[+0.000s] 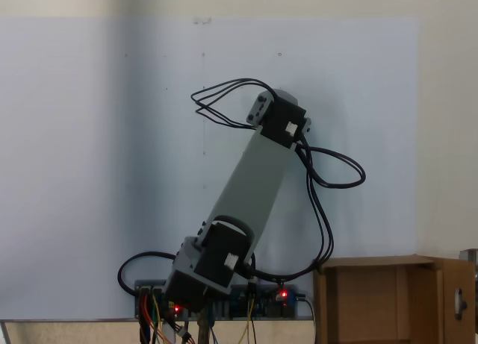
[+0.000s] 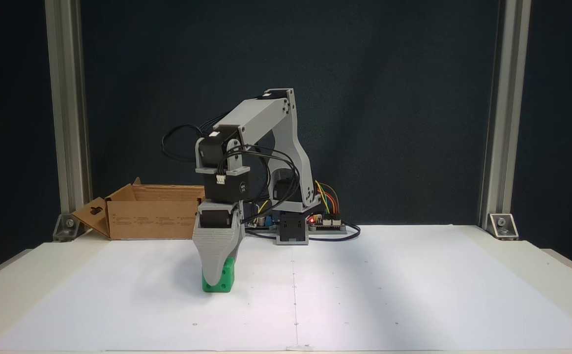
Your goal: Grasp a green dice and put it in the bin.
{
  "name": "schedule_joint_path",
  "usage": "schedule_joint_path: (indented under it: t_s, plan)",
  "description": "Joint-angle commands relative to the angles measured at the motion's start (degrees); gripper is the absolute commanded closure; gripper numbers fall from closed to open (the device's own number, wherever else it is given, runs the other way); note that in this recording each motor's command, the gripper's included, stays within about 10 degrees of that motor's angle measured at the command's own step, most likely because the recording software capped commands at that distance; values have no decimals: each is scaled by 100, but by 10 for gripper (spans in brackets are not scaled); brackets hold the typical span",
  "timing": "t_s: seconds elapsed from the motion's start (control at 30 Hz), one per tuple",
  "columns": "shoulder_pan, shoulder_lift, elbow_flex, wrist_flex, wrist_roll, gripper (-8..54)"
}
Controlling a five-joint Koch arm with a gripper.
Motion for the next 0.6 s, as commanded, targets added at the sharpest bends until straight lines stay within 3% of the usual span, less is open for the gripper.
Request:
schedule_joint_path:
  t_s: [0.0, 0.57]
  plan:
    - [0, 9, -97, -123, -211, 18]
    - [18, 0, -26, -369, -158, 62]
